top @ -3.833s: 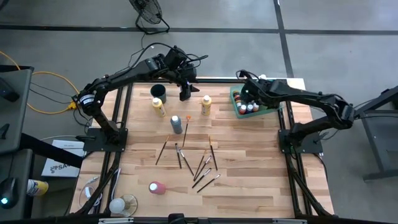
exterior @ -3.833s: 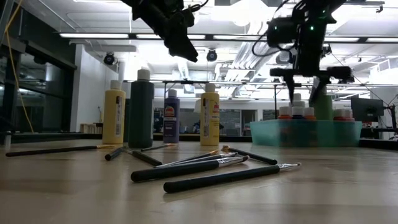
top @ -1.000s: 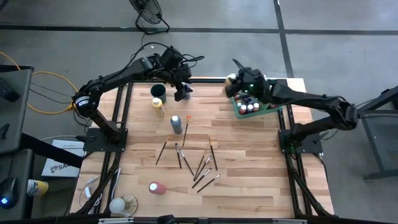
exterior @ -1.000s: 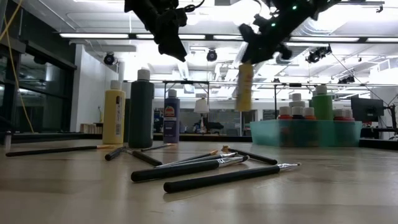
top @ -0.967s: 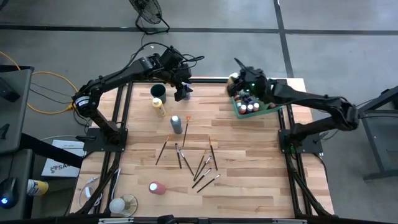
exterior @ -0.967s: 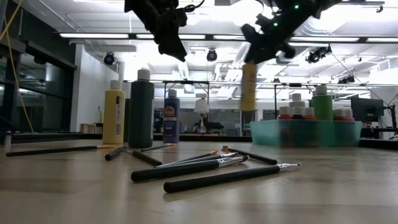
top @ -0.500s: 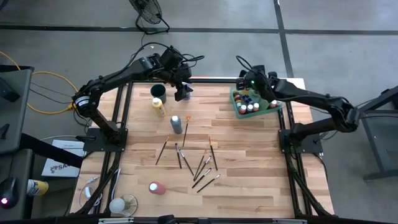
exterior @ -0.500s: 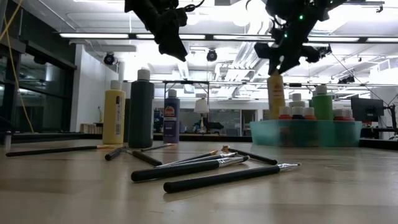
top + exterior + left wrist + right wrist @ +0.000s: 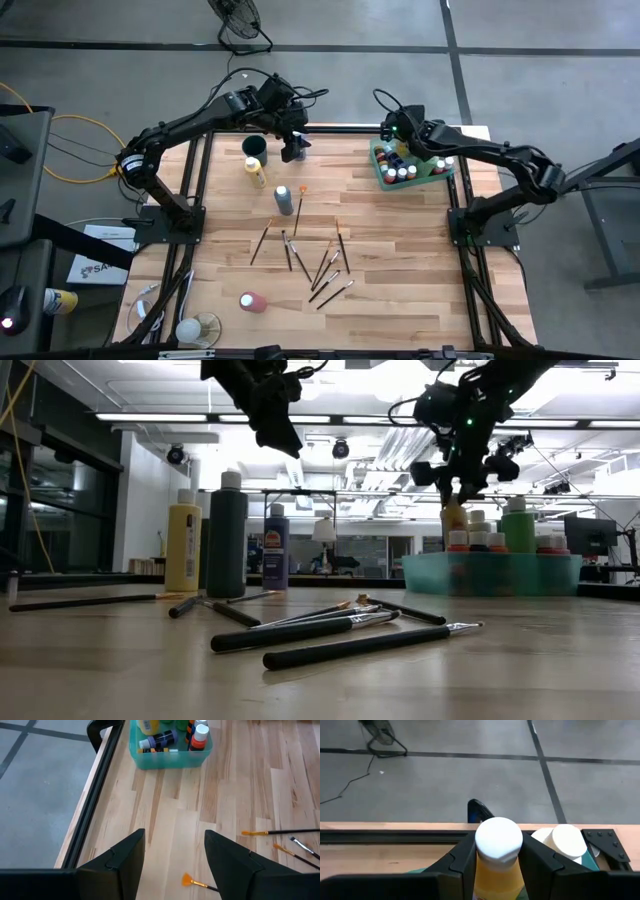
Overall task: Pick & Place Paint Supplies
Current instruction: Put the big yellow paint bottle into the green bin
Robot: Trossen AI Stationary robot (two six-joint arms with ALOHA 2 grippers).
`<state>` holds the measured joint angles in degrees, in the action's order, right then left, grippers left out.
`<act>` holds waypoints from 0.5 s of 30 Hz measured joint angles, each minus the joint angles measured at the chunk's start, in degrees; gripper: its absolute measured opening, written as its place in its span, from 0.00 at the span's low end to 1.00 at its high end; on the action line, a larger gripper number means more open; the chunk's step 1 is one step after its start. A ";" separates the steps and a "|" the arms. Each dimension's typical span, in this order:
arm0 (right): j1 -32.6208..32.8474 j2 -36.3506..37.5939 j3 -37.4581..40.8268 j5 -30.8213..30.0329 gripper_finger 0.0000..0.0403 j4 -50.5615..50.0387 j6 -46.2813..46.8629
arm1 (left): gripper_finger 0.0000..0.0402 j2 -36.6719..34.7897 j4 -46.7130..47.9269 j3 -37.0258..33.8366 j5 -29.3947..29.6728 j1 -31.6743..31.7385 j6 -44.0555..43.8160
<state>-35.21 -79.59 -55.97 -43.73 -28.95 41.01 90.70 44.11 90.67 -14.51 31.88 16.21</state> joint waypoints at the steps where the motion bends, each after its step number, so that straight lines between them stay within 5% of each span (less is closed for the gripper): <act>1: -0.21 -0.34 -0.02 -0.40 0.28 0.11 0.01 | 0.49 0.00 -0.03 0.00 -0.02 0.00 0.00; 9: -2.06 -1.62 -0.02 -0.57 0.28 0.52 -0.03 | 0.49 0.00 -0.09 0.00 -0.02 0.00 0.00; 15: -2.49 -2.16 -0.02 2.03 0.41 0.62 -0.07 | 0.49 0.00 -0.14 0.00 -0.04 0.00 0.07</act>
<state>-37.70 -81.76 -55.99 -41.71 -28.33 40.95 90.70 43.97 90.67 -14.55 31.88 16.27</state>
